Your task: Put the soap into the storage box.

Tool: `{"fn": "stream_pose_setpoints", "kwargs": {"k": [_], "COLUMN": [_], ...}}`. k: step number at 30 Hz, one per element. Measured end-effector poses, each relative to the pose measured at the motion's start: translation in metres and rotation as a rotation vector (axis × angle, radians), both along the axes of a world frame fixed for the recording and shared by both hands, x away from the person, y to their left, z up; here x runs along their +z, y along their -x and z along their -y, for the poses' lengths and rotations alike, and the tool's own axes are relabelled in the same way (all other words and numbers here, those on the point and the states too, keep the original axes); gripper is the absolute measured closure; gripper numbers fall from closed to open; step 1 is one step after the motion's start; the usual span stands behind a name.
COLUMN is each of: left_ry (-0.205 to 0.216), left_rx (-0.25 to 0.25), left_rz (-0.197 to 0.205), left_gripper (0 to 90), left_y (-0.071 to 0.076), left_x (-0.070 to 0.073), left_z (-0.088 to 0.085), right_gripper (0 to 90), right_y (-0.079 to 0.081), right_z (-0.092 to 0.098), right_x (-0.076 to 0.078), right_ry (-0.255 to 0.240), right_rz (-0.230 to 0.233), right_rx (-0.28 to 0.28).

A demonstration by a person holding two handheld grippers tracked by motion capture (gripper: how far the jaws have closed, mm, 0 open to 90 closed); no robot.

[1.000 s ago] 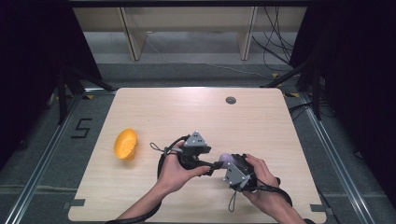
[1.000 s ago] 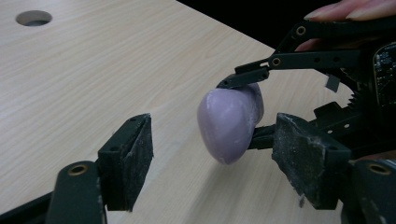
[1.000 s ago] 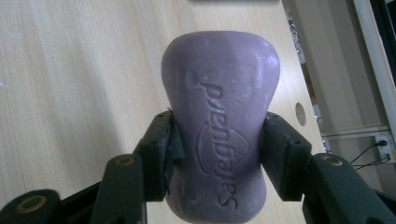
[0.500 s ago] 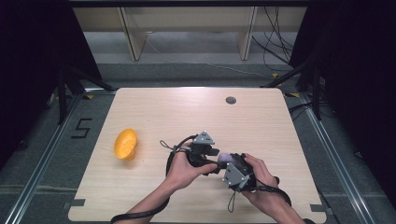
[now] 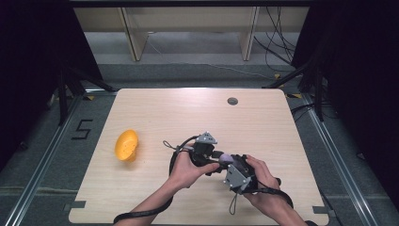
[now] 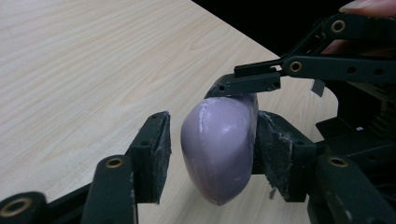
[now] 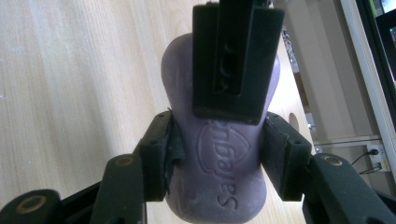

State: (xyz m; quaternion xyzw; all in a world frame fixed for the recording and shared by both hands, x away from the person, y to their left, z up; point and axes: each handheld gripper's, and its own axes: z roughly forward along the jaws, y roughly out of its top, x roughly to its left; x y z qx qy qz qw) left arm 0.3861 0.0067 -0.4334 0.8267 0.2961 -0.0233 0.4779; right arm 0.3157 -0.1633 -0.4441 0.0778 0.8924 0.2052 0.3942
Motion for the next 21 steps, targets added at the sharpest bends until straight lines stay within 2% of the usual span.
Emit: {"fn": "stream_pose_setpoints", "kwargs": {"k": [5, 6, 8, 10, 11, 12, 15, 18, 21], "left_ry": [0.005, 0.004, 0.014, 0.02, 0.027, 0.031, 0.054, 0.048, 0.044], "left_rx": [-0.005, -0.013, -0.02, -0.014, -0.021, -0.02, -0.013, -0.014, -0.018], "left_rz": [-0.025, -0.021, -0.034, -0.052, -0.059, -0.064, -0.09, -0.092, -0.091], "left_gripper": [47.1, 47.9, 49.0, 50.3, 50.4, 50.6, 51.6, 52.0, 54.1], "left_y": [-0.0004, -0.0011, -0.0018, -0.002, -0.0027, -0.0033, -0.0052, -0.0053, -0.0049], "left_x": [-0.0015, -0.0016, -0.0022, -0.0029, -0.0031, -0.0033, -0.0039, -0.0031, -0.0021], "left_z": [0.0031, 0.0034, 0.0038, 0.0045, 0.0042, 0.004, 0.0028, 0.0027, 0.0019], "right_gripper": [50.2, 50.2, 50.2, 50.2, 50.2, 50.2, 50.2, 50.2, 50.2], "right_y": [0.0001, -0.0011, 0.0013, 0.0007, -0.0006, 0.0008, 0.0004, 0.0015, 0.0011], "right_z": [-0.0008, -0.0009, -0.0013, -0.0015, -0.0015, -0.0014, -0.001, -0.0013, -0.0012], "right_x": [0.0002, 0.0013, 0.0009, 0.0015, 0.002, 0.0011, 0.0022, 0.0016, 0.0015], "right_ry": [-0.004, 0.014, -0.005, 0.002, 0.016, -0.001, 0.008, -0.006, 0.002], "right_rz": [0.007, 0.018, 0.003, 0.009, 0.029, 0.01, 0.026, 0.018, 0.019], "right_rx": [0.008, 0.033, 0.01, 0.022, 0.042, 0.019, 0.033, 0.015, 0.018]}}
